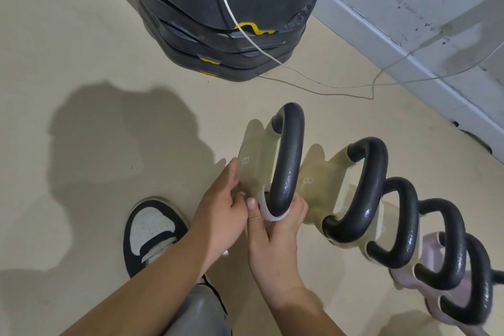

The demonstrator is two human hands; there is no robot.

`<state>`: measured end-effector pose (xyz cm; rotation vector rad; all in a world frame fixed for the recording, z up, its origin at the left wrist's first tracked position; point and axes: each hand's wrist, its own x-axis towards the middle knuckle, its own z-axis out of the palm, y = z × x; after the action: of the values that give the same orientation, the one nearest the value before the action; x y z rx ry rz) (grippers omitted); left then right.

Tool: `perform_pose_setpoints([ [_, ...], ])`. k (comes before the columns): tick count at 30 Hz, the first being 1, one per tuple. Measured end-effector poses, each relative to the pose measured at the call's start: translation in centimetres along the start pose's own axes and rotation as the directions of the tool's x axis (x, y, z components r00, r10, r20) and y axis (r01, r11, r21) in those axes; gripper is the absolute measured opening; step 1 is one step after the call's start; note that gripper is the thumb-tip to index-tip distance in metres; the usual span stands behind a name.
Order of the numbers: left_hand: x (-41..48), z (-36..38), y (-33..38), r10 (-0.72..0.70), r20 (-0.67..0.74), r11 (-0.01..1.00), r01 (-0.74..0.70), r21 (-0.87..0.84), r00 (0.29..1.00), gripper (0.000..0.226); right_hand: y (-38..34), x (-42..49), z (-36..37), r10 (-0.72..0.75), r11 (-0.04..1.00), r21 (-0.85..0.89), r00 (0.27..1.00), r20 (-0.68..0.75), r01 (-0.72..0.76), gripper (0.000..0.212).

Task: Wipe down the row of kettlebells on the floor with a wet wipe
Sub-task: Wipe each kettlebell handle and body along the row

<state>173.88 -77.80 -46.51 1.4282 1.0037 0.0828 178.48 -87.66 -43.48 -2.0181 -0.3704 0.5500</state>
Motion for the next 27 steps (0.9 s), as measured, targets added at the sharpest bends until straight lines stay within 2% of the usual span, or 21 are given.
perform_pose_setpoints([
  [2, -0.1, -0.1, 0.3, 0.026, -0.03, 0.999, -0.026, -0.022, 0.999, 0.064, -2.8, 0.0, -0.2, -0.009, 0.998, 0.065, 0.998, -0.063, 0.013, 0.052],
  [4, -0.3, -0.1, 0.8, 0.091, -0.061, 0.994, -0.087, 0.068, 0.994, 0.06, -5.9, 1.9, -0.7, 0.016, 0.997, 0.078, 0.991, -0.131, -0.006, 0.056],
  [6, -0.2, -0.1, 1.1, 0.118, -0.07, 0.99, -0.112, 0.083, 0.991, 0.067, -8.2, 5.9, -1.2, 0.142, 0.99, 0.039, 0.981, -0.134, -0.138, 0.058],
  [8, 0.0, 0.0, 1.2, 0.095, -0.048, 0.995, -0.092, 0.046, 0.994, 0.068, -10.0, 9.9, -1.6, 0.29, 0.957, 0.012, 0.956, -0.032, -0.29, 0.047],
  [11, -0.2, 0.2, 1.9, 0.104, -0.046, 0.994, -0.103, 0.02, 0.993, 0.065, -11.3, 12.3, -1.6, 0.438, 0.886, 0.112, 0.891, 0.119, -0.451, 0.031],
  [13, -0.2, 0.0, 2.3, 0.088, -0.047, 0.996, -0.088, 0.002, 0.995, 0.067, -11.3, 11.5, -1.7, 0.419, 0.904, 0.052, 0.904, 0.088, -0.424, 0.025],
  [15, -0.1, -0.3, 2.6, 0.09, -0.043, 0.996, -0.09, 0.008, 0.995, 0.071, -10.5, 9.5, -1.7, 0.333, 0.943, -0.012, 0.943, 0.024, -0.333, 0.018],
  [17, 0.1, -0.3, 2.6, 0.085, -0.066, 0.996, -0.085, 0.003, 0.994, 0.074, -9.0, 6.5, -1.5, 0.226, 0.974, 0.039, 0.974, -0.021, -0.225, 0.014],
  [20, 0.2, -0.3, 2.2, 0.091, -0.105, 0.996, -0.093, -0.008, 0.99, 0.057, -6.2, 2.7, -0.8, 0.017, 0.999, 0.042, 0.999, -0.046, -0.015, 0.05],
  [22, 0.1, -0.4, 2.1, 0.082, -0.125, 0.997, -0.083, -0.006, 0.989, 0.051, -4.6, 1.3, -0.7, -0.046, 0.999, 0.007, 0.999, -0.022, 0.046, 0.07],
  [24, -0.1, -0.6, 2.2, 0.07, -0.131, 0.997, -0.072, -0.015, 0.989, 0.052, -3.4, 0.7, -0.8, -0.056, 0.998, -0.032, 0.998, 0.015, 0.057, 0.082],
  [27, -0.4, -0.8, 2.9, 0.096, -0.127, 0.995, -0.096, 0.004, 0.987, 0.044, -2.9, -0.7, -2.2, -0.009, 0.993, -0.113, 0.985, 0.17, 0.028, 0.092],
])
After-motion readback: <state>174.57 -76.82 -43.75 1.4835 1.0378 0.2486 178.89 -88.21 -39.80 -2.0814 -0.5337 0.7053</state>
